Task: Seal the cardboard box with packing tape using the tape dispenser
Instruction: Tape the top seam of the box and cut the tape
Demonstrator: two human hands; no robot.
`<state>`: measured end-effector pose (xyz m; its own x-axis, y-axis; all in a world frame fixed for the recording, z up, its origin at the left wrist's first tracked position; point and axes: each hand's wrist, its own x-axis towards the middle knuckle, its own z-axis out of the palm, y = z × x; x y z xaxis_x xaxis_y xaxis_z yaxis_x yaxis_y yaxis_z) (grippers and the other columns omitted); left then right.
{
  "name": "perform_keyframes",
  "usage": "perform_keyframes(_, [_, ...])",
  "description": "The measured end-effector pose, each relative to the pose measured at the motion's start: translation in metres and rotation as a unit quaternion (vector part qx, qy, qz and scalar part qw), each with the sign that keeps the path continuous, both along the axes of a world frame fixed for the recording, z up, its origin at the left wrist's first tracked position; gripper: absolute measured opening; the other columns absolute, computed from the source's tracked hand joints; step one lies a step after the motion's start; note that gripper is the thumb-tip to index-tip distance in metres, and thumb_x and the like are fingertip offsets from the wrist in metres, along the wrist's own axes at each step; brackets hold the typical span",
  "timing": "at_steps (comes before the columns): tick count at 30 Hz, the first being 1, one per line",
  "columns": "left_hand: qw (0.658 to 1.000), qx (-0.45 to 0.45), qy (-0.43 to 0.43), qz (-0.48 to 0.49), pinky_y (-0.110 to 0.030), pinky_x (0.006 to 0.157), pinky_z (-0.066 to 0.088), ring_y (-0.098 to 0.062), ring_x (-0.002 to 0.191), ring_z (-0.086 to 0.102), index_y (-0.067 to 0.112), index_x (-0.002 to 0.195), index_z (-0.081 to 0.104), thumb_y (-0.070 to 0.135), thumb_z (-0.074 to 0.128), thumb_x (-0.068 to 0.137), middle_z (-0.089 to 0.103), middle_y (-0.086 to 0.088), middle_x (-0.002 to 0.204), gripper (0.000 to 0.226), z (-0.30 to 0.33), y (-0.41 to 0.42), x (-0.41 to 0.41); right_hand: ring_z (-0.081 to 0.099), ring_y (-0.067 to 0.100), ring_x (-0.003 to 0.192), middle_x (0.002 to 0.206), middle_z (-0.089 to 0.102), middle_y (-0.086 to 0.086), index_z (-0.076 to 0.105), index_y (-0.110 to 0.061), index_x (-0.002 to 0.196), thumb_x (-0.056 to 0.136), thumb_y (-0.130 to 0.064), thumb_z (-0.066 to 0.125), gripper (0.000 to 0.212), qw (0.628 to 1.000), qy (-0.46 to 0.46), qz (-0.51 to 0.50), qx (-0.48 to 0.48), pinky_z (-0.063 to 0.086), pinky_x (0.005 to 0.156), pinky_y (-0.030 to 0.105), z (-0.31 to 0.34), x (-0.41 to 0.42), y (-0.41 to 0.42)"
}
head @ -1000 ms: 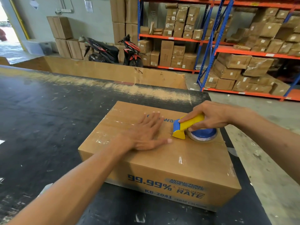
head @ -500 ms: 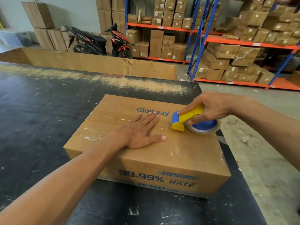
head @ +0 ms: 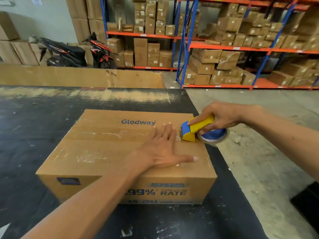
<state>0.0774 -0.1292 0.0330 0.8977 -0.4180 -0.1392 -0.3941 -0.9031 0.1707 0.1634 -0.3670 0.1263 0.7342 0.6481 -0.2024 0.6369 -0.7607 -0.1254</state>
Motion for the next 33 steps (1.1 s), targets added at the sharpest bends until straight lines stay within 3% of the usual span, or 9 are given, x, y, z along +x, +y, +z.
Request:
perform_keyframes(4, [1.000, -0.020, 0.003, 0.011, -0.053, 0.121, -0.013, -0.022, 0.150, -0.026, 0.013, 0.154, -0.023, 0.103, 0.026, 0.061, -0.025, -0.006, 0.165, 0.139, -0.019, -0.029, 0.000, 0.051, 0.003, 0.084, 0.088, 0.052, -0.020, 0.054, -0.065, 0.122, 0.081, -0.059, 0.068, 0.044, 1.000, -0.016, 0.000, 0.012, 0.041, 0.074, 0.027, -0.003, -0.001, -0.005])
perform_keyframes(7, [1.000, -0.006, -0.001, 0.015, -0.053, 0.121, -0.012, -0.021, 0.151, -0.024, 0.013, 0.155, -0.020, 0.104, 0.023, 0.060, -0.023, -0.004, 0.165, 0.139, -0.021, -0.027, 0.002, 0.049, 0.000, 0.080, 0.085, 0.048, -0.027, 0.056, -0.061, 0.124, 0.083, -0.055, 0.069, 0.043, 1.000, -0.010, -0.020, 0.021, 0.034, 0.068, 0.019, -0.002, -0.004, -0.004])
perform_keyframes(10, [1.000, -0.004, 0.000, 0.015, -0.052, 0.122, -0.011, -0.020, 0.152, -0.022, 0.015, 0.157, -0.017, 0.104, 0.022, 0.060, -0.020, -0.004, 0.166, 0.138, -0.020, -0.028, 0.002, 0.052, 0.001, 0.082, 0.084, 0.053, -0.032, 0.056, -0.062, 0.122, 0.079, -0.061, 0.068, 0.044, 0.999, 0.003, -0.017, 0.034, 0.040, 0.068, 0.022, 0.000, -0.005, -0.008])
perform_keyframes(15, [1.000, -0.001, 0.011, 0.016, -0.051, 0.122, -0.013, -0.019, 0.151, -0.023, 0.015, 0.157, -0.015, 0.103, 0.023, 0.061, -0.021, -0.003, 0.166, 0.135, -0.017, -0.028, 0.001, 0.056, 0.009, 0.080, 0.086, 0.059, -0.013, 0.052, -0.071, 0.117, 0.067, -0.075, 0.064, 0.052, 0.998, -0.004, -0.035, 0.051, 0.047, 0.073, 0.037, 0.008, -0.010, -0.054])
perform_keyframes(19, [1.000, 0.007, 0.010, 0.009, -0.051, 0.121, -0.013, -0.019, 0.151, -0.024, 0.015, 0.157, -0.015, 0.103, 0.022, 0.061, -0.022, -0.003, 0.165, 0.136, -0.017, -0.027, 0.001, 0.055, 0.006, 0.074, 0.080, 0.056, -0.009, 0.054, -0.069, 0.118, 0.066, -0.076, 0.064, 0.053, 0.997, -0.021, -0.057, 0.047, 0.042, 0.065, 0.028, 0.002, -0.019, -0.089])
perform_keyframes(26, [0.999, 0.028, 0.022, 0.012, -0.052, 0.121, -0.014, -0.021, 0.151, -0.024, 0.015, 0.157, -0.015, 0.104, 0.025, 0.059, -0.022, -0.004, 0.166, 0.138, -0.011, -0.030, 0.003, 0.046, 0.008, 0.070, 0.079, 0.046, -0.008, 0.047, -0.061, 0.132, 0.082, -0.063, 0.061, 0.052, 0.995, -0.079, -0.020, -0.049, 0.031, 0.060, 0.021, -0.030, -0.017, -0.076])
perform_keyframes(31, [0.996, 0.020, 0.046, 0.067, -0.063, 0.117, -0.014, -0.038, 0.151, -0.021, 0.019, 0.157, -0.016, 0.107, 0.019, 0.053, -0.017, -0.019, 0.165, 0.140, -0.002, -0.060, 0.002, 0.042, 0.005, 0.067, 0.081, 0.044, -0.008, 0.049, -0.062, 0.130, 0.083, -0.059, 0.062, 0.049, 0.990, -0.114, 0.013, -0.079, 0.027, 0.057, 0.022, -0.023, -0.020, -0.064])
perform_keyframes(33, [0.995, 0.012, 0.036, 0.096, -0.064, 0.116, -0.014, -0.046, 0.148, -0.021, 0.012, 0.157, -0.015, 0.106, 0.019, 0.054, -0.017, -0.028, 0.162, 0.143, -0.001, -0.086, 0.004, 0.039, 0.006, 0.062, 0.081, 0.045, -0.006, 0.050, -0.061, 0.129, 0.082, -0.058, 0.062, 0.049, 0.983, -0.149, 0.034, -0.099, 0.028, 0.056, 0.026, -0.019, -0.023, -0.057])
